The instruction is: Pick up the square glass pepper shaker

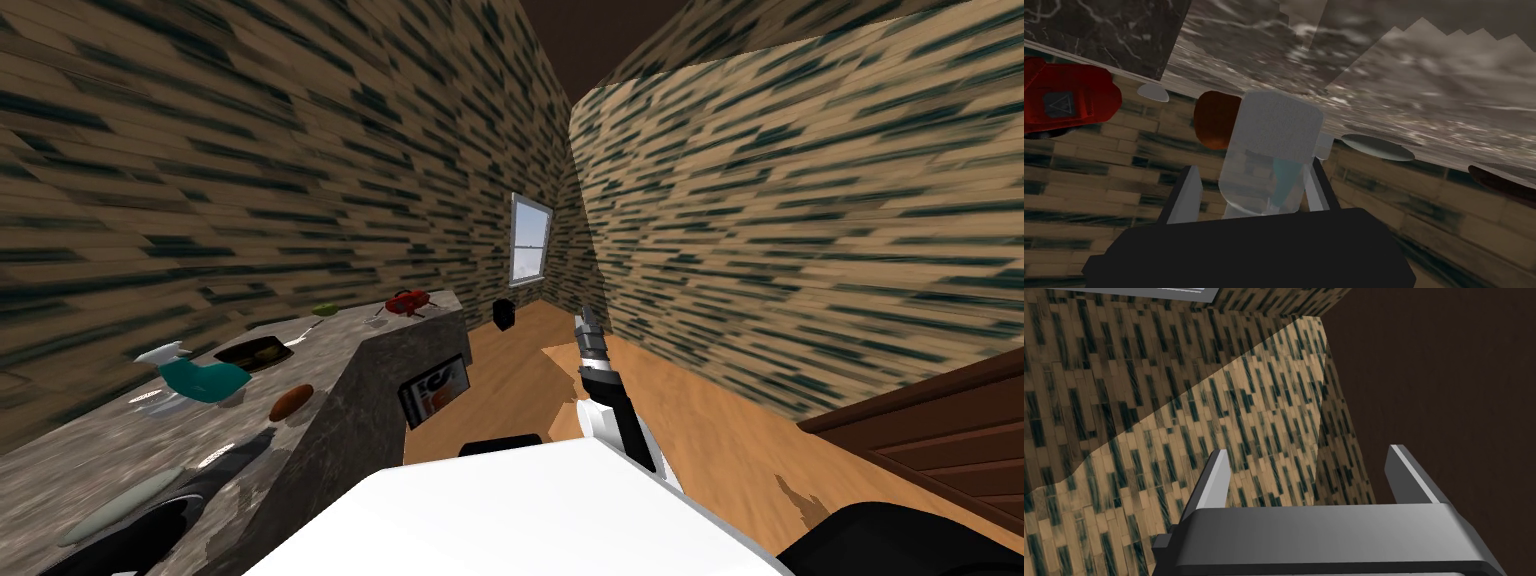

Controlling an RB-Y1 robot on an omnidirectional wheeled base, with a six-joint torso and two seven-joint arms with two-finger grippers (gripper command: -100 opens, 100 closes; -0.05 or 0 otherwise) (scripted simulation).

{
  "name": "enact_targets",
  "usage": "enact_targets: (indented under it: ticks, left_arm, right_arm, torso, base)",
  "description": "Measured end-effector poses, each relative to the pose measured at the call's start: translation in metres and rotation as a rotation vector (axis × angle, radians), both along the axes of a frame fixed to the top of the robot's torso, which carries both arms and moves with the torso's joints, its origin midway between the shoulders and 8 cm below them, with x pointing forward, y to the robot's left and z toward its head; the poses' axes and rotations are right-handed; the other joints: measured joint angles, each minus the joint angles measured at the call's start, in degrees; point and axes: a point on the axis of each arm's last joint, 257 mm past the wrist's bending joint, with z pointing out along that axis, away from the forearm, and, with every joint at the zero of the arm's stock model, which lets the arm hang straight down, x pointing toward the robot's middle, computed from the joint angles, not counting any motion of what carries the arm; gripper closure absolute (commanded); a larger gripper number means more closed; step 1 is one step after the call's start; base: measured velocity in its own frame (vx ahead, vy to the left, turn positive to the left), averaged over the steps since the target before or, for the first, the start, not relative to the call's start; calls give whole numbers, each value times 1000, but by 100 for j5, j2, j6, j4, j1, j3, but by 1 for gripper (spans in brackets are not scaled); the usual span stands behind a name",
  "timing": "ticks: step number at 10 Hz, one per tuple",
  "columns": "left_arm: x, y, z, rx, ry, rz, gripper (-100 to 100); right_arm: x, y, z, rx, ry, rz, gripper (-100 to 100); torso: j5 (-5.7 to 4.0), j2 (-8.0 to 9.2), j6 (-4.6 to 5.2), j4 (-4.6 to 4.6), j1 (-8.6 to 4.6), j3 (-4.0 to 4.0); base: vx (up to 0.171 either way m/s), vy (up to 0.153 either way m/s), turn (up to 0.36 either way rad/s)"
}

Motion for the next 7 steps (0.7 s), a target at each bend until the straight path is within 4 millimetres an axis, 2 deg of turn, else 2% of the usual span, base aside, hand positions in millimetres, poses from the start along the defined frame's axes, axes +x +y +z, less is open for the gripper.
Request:
enact_targets:
  ticks: [3, 4, 5, 6, 7]
  left_arm:
    - [2, 0, 2, 2, -5, -3, 100]
    - [2, 0, 2, 2, -4, -3, 0]
    - [2, 0, 2, 2, -4, -3, 100]
    - [3, -3, 5, 2, -7, -9, 100]
    - [2, -3, 5, 2, -6, -10, 0]
  right_arm:
    - [0, 0, 0, 0, 0, 0, 0]
    - [0, 0, 0, 0, 0, 0, 0]
    - [0, 0, 0, 0, 0, 0, 0]
    - [0, 0, 0, 0, 0, 0, 0]
    - [0, 0, 0, 0, 0, 0, 0]
  torso:
    - [5, 2, -7, -6, 3, -2]
    - [5, 3, -7, -5, 3, -1]
    - [5, 4, -7, -5, 3, 0]
    - [3, 20, -15, -3, -12, 8]
    - [2, 18, -11, -1, -9, 8]
  base:
    - [0, 0, 0]
    - [0, 0, 0]
    - [-42, -41, 79]
    - [-27, -29, 29]
    - [0, 0, 0]
